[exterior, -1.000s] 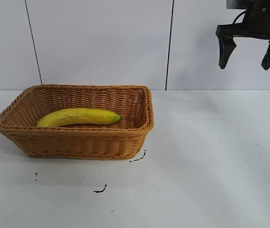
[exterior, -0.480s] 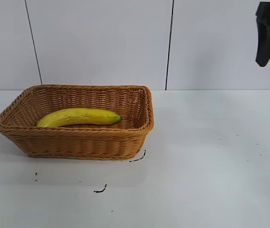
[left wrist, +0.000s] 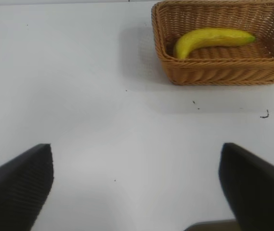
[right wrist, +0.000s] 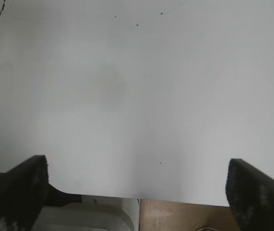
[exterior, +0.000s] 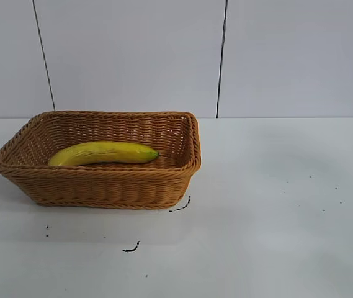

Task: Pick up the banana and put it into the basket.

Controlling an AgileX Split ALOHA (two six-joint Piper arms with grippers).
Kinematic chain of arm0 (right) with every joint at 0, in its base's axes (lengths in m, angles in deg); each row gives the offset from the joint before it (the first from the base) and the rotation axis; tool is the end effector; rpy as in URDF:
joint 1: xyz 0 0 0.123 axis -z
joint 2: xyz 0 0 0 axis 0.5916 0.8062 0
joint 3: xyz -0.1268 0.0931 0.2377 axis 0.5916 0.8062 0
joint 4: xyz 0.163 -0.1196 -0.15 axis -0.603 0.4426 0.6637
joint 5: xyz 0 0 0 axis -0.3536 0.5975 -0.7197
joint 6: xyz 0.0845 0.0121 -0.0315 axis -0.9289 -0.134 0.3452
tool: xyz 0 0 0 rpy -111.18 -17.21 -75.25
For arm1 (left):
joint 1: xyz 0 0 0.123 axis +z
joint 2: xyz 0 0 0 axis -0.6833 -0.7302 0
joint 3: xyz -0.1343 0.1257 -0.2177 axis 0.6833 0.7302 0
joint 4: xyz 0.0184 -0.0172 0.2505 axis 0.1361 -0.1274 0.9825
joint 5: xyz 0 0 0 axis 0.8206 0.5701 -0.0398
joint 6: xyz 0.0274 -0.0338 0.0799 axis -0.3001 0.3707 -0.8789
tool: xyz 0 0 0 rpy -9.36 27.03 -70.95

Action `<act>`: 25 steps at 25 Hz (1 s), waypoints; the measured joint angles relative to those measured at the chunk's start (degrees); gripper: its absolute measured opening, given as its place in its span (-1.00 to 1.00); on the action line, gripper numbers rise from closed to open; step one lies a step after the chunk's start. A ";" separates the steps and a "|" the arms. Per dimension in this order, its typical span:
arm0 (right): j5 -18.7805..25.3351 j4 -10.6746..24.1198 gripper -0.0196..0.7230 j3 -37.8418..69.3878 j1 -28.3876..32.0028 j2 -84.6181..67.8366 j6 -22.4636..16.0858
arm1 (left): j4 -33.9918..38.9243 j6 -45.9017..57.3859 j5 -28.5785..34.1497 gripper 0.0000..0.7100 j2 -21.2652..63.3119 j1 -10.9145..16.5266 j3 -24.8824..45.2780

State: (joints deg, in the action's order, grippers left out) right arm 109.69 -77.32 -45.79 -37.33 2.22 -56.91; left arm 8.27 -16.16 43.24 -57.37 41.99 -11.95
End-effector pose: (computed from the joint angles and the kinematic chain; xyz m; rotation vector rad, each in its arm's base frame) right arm 0.1407 0.0072 0.3152 -0.0436 2.6967 0.0724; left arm -0.0059 -0.0055 0.2767 0.0816 2.0443 -0.0614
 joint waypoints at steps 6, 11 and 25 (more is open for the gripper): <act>-8.05 0.00 0.91 13.87 0.00 -16.66 0.51 | 0.00 0.00 0.00 0.95 0.00 0.00 0.00; -7.58 0.12 0.91 18.81 0.00 -25.43 2.21 | 0.00 0.00 0.00 0.95 0.00 0.00 0.00; -7.75 0.24 0.91 19.16 0.00 -43.04 -0.78 | 0.00 0.00 0.00 0.95 0.00 0.00 0.00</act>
State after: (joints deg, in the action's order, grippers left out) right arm 101.94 -77.08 -26.63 -37.33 -40.81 -57.69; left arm 8.27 -16.16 43.24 -57.37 41.99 -11.95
